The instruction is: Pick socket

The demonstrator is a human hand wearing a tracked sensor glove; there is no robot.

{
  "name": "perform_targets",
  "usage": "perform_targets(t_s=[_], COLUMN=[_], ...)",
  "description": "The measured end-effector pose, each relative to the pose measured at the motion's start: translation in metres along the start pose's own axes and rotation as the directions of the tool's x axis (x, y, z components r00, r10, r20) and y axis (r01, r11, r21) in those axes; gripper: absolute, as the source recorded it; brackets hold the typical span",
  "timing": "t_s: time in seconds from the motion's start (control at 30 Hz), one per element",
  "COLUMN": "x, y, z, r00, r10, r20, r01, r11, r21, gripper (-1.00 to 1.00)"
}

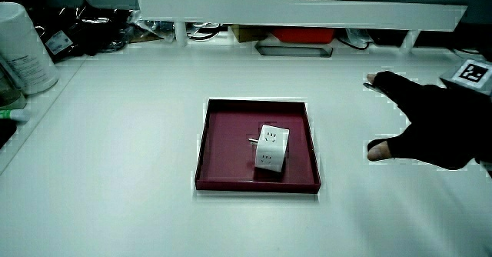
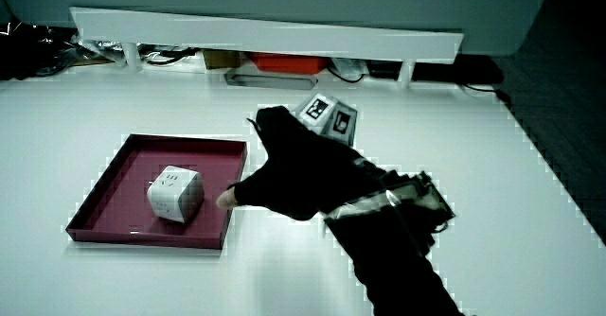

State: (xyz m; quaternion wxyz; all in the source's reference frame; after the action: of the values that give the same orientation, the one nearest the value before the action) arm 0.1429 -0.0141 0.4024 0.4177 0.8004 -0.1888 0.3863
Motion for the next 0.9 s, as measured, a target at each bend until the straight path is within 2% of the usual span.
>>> perform_targets(t_s=[0.07, 0.13, 0.17, 0.2, 0.23, 0.27, 0.47, 0.5, 0.53, 0.57, 0.6, 0.7, 0.8, 0.83, 0.87, 0.9], x=[0.0, -0.001, -0.001, 0.001, 0.002, 0.001, 0.003, 0.003, 0.004, 0.005, 0.005, 0.007, 0.008, 0.01, 0.01, 0.012], y=[0.009, 0.018, 0.023, 0.029, 0.036, 0.039, 0.063, 0.067, 0.07, 0.075, 0.079, 0.087, 0.094, 0.098, 0.101, 0.104], z=[-0.003, -0.008, -0.01, -0.012, -0.015, -0.016, -0.024, -0.026, -0.028, -0.03, -0.031, -0.037, -0.042, -0.044, -0.046, -0.049], r00=[1.0, 0.998, 0.999, 0.999, 1.0, 0.999, 0.999, 0.999, 0.999, 0.999, 0.992, 0.994, 0.996, 0.996, 0.997, 0.996], r10=[0.004, -0.053, -0.038, -0.036, 0.001, -0.001, 0.01, -0.001, -0.004, -0.001, 0.027, 0.007, 0.016, -0.003, 0.012, -0.006], r20=[0.004, -0.015, -0.033, 0.008, 0.014, 0.039, 0.031, 0.048, 0.037, 0.044, 0.121, 0.11, 0.082, 0.09, 0.077, 0.086], r01=[-0.004, 0.052, 0.036, 0.036, -0.001, 0.003, -0.008, 0.004, 0.006, 0.004, -0.026, -0.006, -0.013, 0.005, -0.01, 0.008], r11=[0.9999, 0.9976, 0.9984, 0.9981, 0.9988, 0.9987, 0.9982, 0.9979, 0.9976, 0.9974, 0.9996, 1.0, 0.9995, 0.9997, 0.9993, 0.9996], r21=[-0.012, -0.046, -0.044, -0.05, -0.048, -0.05, -0.059, -0.065, -0.069, -0.072, -0.009, -0.003, -0.028, -0.024, -0.036, -0.029], gripper=[0.0, 0.0, 0.0, 0.0, 0.0, 0.0, 0.0, 0.0, 0.0, 0.0, 0.0, 0.0, 0.0, 0.0, 0.0, 0.0])
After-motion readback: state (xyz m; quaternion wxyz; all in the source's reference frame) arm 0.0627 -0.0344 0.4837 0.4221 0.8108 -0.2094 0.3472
